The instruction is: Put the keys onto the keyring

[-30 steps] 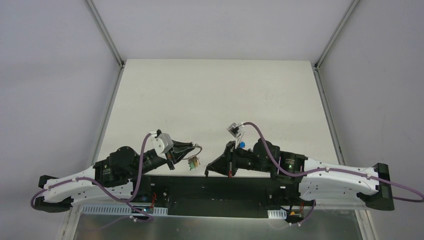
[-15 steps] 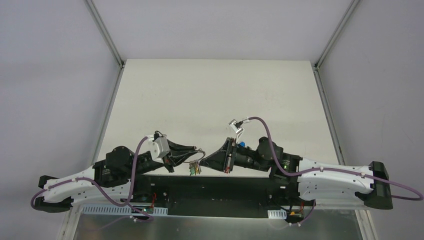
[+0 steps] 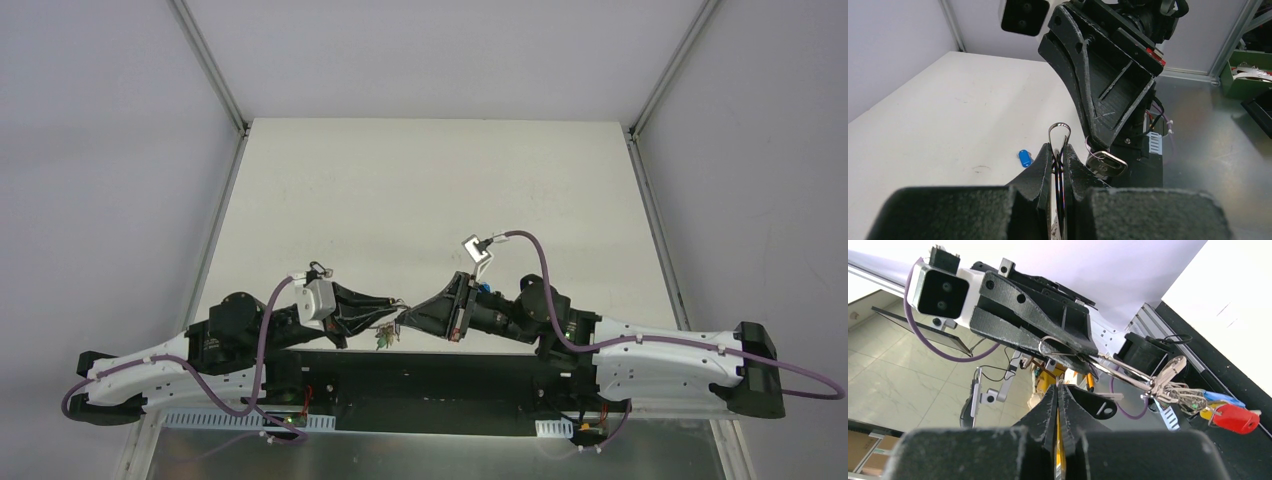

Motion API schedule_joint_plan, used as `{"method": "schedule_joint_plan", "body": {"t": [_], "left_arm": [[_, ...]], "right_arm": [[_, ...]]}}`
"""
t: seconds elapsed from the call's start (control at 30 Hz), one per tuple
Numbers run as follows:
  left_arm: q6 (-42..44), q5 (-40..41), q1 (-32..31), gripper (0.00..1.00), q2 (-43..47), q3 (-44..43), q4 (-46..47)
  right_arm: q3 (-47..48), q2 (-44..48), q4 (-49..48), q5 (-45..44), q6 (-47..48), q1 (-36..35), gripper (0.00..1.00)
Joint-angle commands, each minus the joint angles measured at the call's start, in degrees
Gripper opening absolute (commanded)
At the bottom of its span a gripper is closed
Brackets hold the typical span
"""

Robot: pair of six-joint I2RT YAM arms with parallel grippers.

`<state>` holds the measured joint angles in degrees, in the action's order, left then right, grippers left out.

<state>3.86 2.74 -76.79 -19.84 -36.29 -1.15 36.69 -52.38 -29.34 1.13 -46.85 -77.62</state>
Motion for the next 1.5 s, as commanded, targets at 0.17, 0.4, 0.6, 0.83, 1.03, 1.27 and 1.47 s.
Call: {"method": "schedule_joint_plan", "body": {"t": [0.17, 0.4, 0.6, 0.83, 1.03, 1.27, 1.47], "left_arm": [[0.3, -2.7, 0.2, 0.0, 0.3, -1.4, 5.4], [0.4, -2.7, 0.2, 0.0, 0.4, -1.0, 6.1], [0.5, -2.7, 0.1, 0.0, 0.3, -1.0, 6.1], [0.8, -2.7, 0.2, 0.0, -0.1, -0.9, 6.2], [1.1, -2.7, 0.2, 0.0, -0.1, -0.9, 6.3], [1.6, -2.5, 0.2, 0.0, 0.2, -0.3, 7.6], [2.4, -1.8, 0.2, 0.0, 0.4, 0.7, 9.1]], "right_arm": [[-0.5, -0.2, -6.9, -3.6, -1.9, -0.3, 0.0], [-0.5, -1.2, -7.3, -4.0, -2.8, -0.3, 0.0], [-0.5, -0.9, -7.5, -4.8, -3.2, -0.3, 0.0], [-1.1, -0.9, -9.0, -5.4, -4.0, -0.3, 0.0], [-1.4, -1.4, -10.9, -5.7, -4.8, -0.3, 0.0], [-1.2, -2.5, -11.3, -6.4, -5.8, -0.3, 0.0], [-2.0, -2.5, -11.3, -8.3, -7.0, -0.3, 0.0]]}}
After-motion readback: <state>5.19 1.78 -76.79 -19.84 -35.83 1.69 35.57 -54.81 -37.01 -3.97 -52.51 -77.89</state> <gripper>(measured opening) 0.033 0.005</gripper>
